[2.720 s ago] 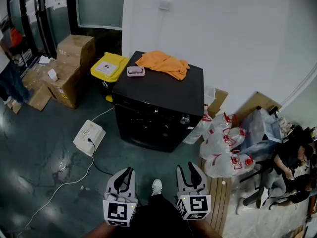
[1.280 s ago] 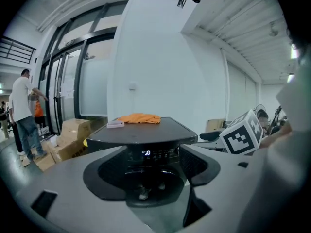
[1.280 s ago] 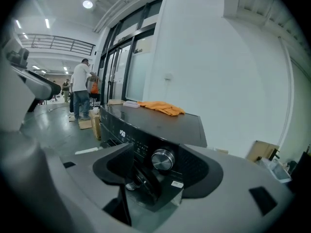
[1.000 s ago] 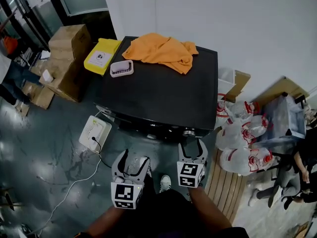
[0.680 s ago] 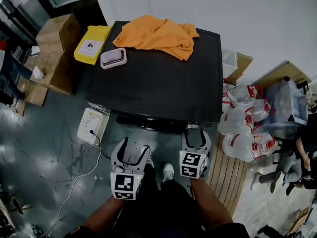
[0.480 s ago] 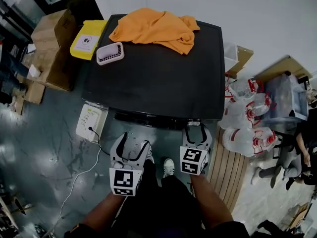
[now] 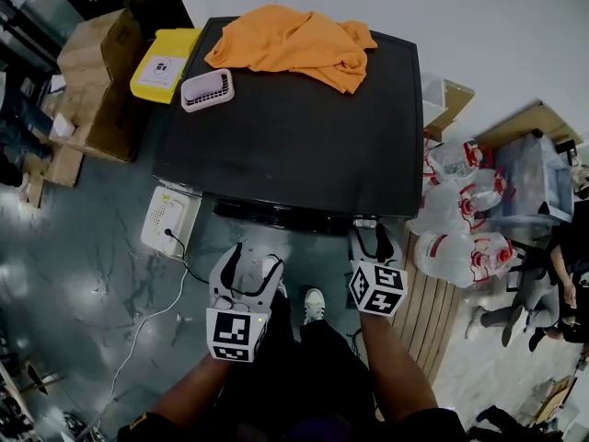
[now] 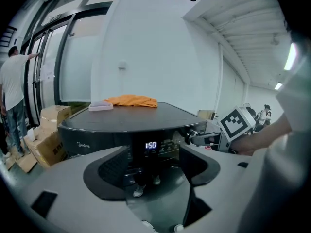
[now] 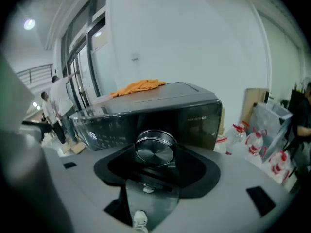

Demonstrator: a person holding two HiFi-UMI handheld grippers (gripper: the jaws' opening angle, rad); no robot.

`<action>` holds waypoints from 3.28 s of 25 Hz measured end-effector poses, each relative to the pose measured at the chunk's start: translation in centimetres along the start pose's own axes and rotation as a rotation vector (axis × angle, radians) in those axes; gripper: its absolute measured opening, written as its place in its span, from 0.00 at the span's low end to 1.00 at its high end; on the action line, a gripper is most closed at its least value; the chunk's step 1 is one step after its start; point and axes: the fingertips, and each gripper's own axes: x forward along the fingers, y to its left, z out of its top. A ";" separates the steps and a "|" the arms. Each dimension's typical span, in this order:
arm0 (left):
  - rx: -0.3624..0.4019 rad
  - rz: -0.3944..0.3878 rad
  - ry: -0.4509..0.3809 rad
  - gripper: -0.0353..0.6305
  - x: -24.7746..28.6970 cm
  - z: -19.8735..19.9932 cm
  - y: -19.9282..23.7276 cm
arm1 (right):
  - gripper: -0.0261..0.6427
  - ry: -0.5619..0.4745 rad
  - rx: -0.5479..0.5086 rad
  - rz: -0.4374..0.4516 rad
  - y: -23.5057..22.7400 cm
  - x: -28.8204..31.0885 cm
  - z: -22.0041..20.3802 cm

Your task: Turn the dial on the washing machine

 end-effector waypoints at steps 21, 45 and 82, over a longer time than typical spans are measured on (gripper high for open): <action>0.041 0.023 -0.031 0.53 -1.5 2.5 -0.9 | 0.47 0.041 -0.469 -0.157 0.8 -0.4 0.0; 0.030 0.015 -0.048 0.52 -2.1 2.6 -1.8 | 0.45 0.017 -0.378 -0.103 0.8 -1.3 0.8; -0.024 -0.001 -0.040 0.52 -1.6 2.3 -2.0 | 0.45 0.031 -0.536 -0.142 1.6 -0.9 0.9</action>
